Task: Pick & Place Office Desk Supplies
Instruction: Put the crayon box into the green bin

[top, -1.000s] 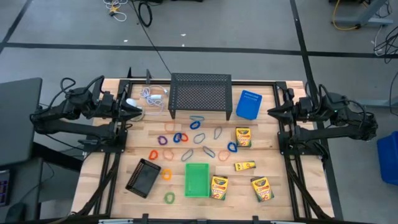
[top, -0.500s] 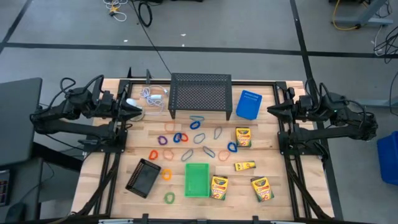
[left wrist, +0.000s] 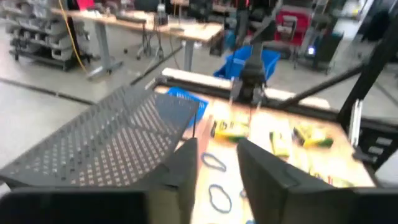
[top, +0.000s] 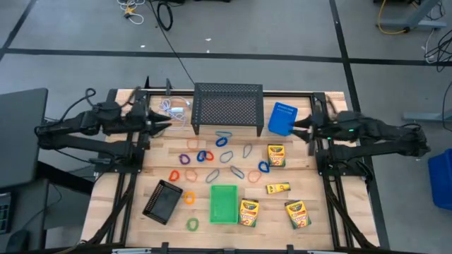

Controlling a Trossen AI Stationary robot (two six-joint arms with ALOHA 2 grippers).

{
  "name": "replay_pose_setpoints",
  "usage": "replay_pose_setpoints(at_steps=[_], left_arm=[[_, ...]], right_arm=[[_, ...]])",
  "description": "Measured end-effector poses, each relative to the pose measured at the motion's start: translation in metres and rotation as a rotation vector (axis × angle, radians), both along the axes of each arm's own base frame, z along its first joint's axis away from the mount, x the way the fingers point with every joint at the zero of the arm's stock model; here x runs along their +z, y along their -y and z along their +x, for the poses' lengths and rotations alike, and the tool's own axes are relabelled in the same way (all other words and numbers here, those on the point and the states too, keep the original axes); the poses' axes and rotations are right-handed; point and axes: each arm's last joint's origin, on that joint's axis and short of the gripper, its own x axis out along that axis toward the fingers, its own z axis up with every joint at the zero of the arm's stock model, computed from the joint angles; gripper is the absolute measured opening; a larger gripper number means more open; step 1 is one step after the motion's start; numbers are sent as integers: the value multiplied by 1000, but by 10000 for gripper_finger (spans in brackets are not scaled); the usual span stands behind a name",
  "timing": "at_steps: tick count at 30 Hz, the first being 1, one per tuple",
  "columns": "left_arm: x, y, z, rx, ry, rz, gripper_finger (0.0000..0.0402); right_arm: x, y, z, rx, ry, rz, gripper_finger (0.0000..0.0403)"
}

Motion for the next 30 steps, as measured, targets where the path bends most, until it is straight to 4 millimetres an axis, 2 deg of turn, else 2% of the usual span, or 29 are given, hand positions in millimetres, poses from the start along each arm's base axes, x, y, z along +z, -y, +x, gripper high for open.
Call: replay_pose_setpoints(at_steps=[5, 8, 12, 19, 23, 30], left_arm=[[-9, 0, 20, 16, -94, 4, 227], [-18, -1, 28, 22, -188, 21, 264], [-28, 0, 36, 7, -286, 15, 282], [-36, 2, 47, -54, -341, -37, 283], [-38, 2, 49, -54, -359, -35, 283], [-43, 4, 46, -125, -409, -70, 283]], right_arm=[[-11, 1, 24, -41, -101, -24, 245], [-19, 2, 37, -53, -161, -29, 271], [-29, 2, 50, -57, -229, -30, 269], [-45, 1, 65, -52, -322, 40, 243], [-50, 1, 67, -73, -360, 90, 239], [-57, -9, 76, 3, -388, 114, 238]])
